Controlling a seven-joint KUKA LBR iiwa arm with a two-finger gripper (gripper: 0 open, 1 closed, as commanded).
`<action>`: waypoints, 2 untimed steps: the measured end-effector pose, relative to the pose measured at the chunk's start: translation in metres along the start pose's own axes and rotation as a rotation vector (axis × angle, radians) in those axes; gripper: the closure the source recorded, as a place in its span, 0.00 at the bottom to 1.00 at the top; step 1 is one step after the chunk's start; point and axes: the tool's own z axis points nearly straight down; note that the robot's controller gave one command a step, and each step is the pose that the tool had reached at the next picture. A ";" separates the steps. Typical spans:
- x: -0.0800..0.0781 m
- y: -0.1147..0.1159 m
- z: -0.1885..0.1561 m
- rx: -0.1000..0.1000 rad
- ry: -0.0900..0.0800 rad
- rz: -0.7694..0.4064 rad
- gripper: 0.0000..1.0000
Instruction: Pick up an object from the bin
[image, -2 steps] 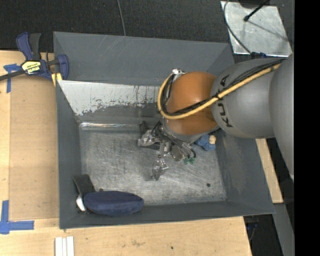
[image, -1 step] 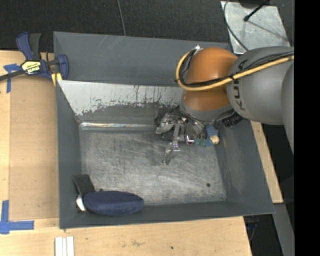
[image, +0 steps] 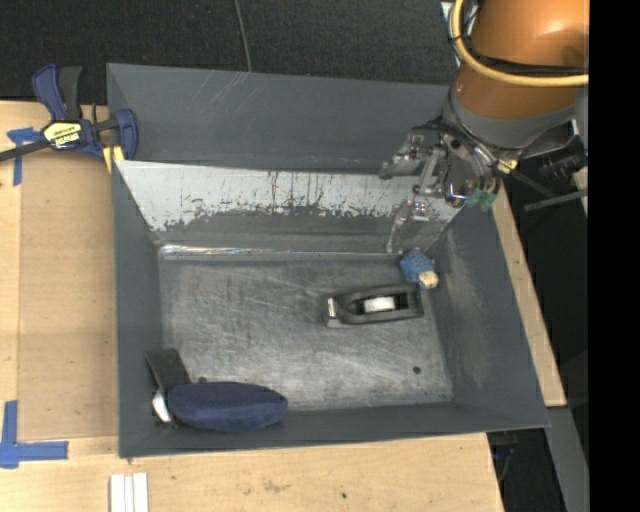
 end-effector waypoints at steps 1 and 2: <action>0.080 0.032 0.139 0.002 0.021 0.000 0.00; 0.027 0.017 0.246 0.000 0.013 0.220 0.00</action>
Offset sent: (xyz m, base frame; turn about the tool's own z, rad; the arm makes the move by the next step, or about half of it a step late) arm -0.0704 0.0417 -0.1362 0.0033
